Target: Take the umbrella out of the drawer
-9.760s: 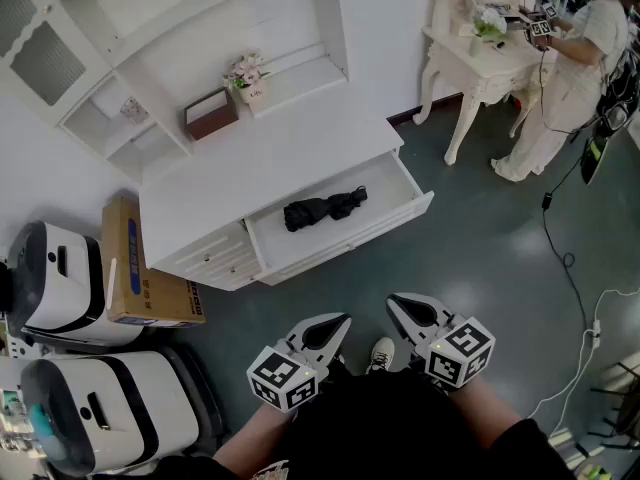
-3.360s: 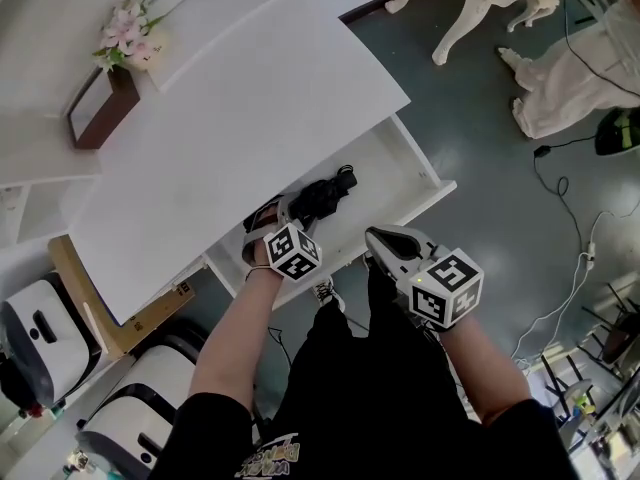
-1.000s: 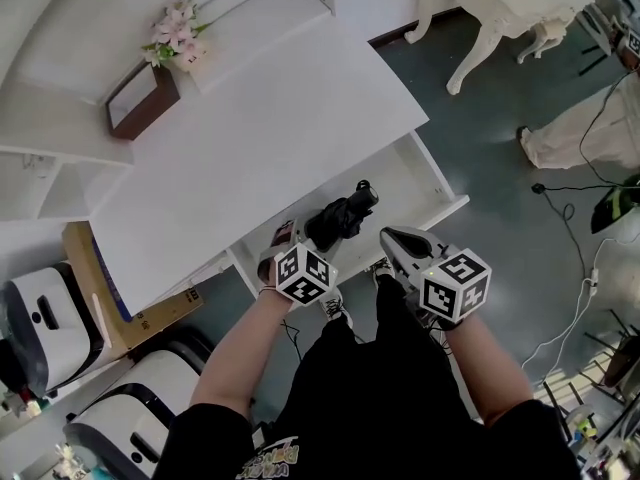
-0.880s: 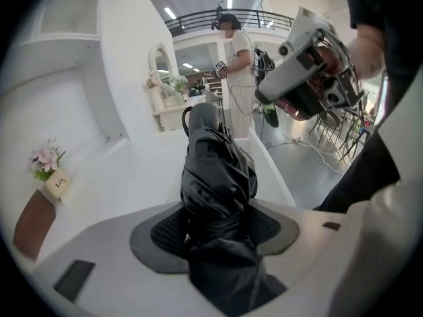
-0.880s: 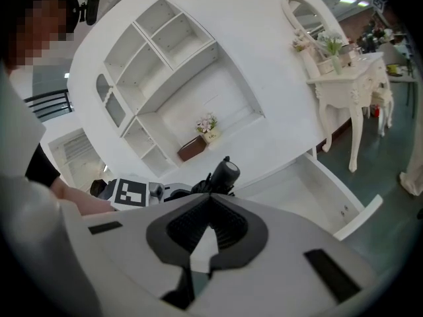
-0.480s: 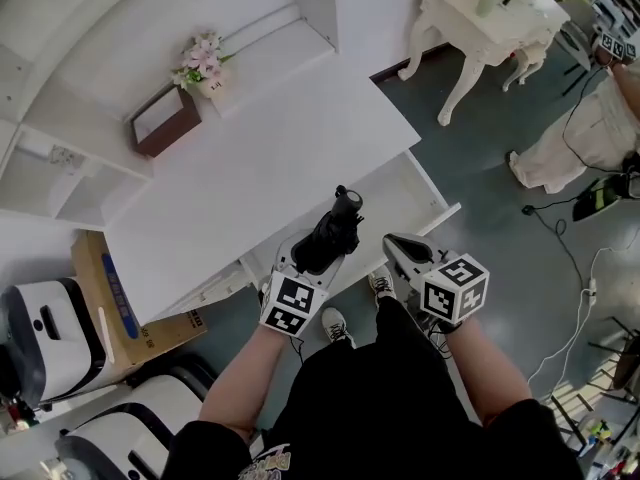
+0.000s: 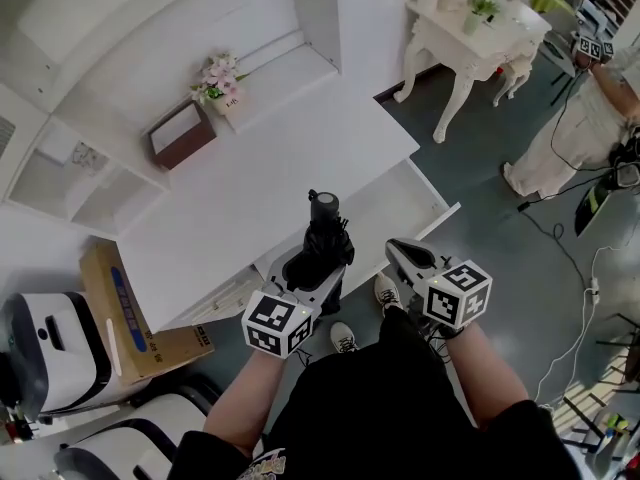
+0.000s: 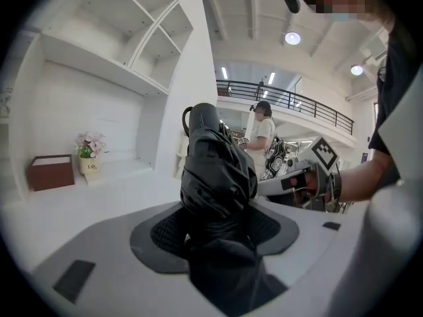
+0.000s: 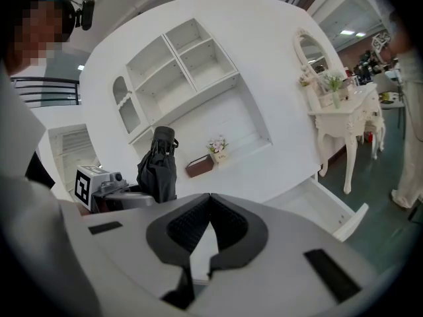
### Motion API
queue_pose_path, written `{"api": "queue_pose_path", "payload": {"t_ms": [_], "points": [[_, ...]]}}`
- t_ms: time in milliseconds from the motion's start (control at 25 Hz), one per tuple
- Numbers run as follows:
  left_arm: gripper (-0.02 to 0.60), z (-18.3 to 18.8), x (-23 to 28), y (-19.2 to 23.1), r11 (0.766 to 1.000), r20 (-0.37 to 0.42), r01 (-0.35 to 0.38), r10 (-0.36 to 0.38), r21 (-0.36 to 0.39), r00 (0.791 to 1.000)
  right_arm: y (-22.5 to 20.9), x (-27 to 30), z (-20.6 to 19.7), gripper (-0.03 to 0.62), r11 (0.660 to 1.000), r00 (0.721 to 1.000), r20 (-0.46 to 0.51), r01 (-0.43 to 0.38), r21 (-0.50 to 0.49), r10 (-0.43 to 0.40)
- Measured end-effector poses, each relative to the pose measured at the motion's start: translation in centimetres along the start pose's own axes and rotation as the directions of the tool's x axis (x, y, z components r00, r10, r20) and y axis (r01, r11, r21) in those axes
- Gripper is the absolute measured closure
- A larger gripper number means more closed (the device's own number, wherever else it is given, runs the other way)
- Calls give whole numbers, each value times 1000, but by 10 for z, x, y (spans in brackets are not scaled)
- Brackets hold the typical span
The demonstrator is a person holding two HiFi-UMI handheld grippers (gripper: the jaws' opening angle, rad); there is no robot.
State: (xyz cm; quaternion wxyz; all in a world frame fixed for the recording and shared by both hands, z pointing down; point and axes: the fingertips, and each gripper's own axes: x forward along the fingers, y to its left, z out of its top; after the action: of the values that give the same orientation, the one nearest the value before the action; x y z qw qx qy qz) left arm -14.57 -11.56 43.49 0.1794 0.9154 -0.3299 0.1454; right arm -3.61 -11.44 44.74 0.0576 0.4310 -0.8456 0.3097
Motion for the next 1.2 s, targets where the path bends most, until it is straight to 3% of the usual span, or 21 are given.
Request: {"api": "queue_pose_path", "payload": {"t_ms": [600, 920, 1200], "points": [[328, -4, -81, -30, 999, 66, -17, 20, -33, 998, 56, -50, -31, 592, 1000, 998, 58, 7, 12, -8], [330, -11, -100, -72, 993, 105, -95, 101, -63, 989, 68, -83, -33, 592, 997, 997, 27, -68, -43, 69], [330, -22, -103, -137, 982, 128, -165, 176, -93, 976, 66, -134, -44, 592, 987, 990, 3, -142, -75, 142]]}}
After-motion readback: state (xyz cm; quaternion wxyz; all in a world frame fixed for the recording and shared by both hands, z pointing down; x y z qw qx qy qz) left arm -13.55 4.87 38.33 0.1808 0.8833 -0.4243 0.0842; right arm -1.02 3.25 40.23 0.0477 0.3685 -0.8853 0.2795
